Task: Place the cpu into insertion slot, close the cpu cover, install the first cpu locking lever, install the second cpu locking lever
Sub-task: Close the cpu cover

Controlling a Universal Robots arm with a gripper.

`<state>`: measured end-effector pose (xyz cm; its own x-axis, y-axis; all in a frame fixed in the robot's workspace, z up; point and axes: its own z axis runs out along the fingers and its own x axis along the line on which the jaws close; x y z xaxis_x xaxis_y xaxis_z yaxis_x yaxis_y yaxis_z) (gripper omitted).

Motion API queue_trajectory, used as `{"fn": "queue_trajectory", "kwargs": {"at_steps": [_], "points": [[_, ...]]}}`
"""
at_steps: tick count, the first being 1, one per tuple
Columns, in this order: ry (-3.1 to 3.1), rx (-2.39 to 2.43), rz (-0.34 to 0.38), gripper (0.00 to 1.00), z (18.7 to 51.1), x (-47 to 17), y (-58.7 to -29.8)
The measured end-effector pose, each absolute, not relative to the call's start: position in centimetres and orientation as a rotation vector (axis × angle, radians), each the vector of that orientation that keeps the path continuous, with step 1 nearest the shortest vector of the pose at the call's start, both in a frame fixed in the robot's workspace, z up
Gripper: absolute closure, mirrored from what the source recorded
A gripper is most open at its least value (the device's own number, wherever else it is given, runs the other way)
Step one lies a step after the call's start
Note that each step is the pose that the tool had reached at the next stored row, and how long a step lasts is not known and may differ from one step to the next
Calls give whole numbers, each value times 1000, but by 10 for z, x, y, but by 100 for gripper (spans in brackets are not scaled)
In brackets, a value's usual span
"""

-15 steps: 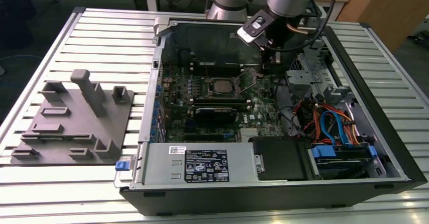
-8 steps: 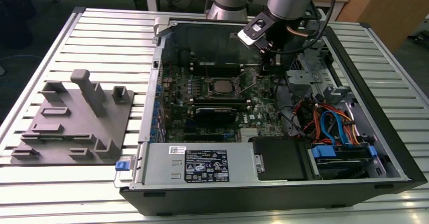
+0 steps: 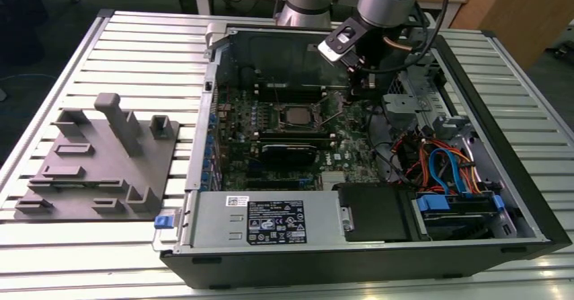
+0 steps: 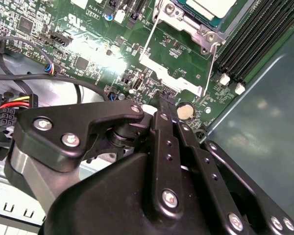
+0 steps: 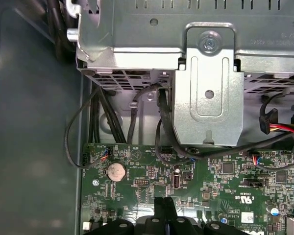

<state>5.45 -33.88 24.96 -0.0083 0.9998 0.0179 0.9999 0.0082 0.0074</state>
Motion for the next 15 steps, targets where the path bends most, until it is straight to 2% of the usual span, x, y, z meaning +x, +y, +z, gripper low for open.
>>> {"fn": "queue_trajectory", "kwargs": {"at_steps": [15], "points": [[-2235,-2196,-29,90,244,51,-339]]}}
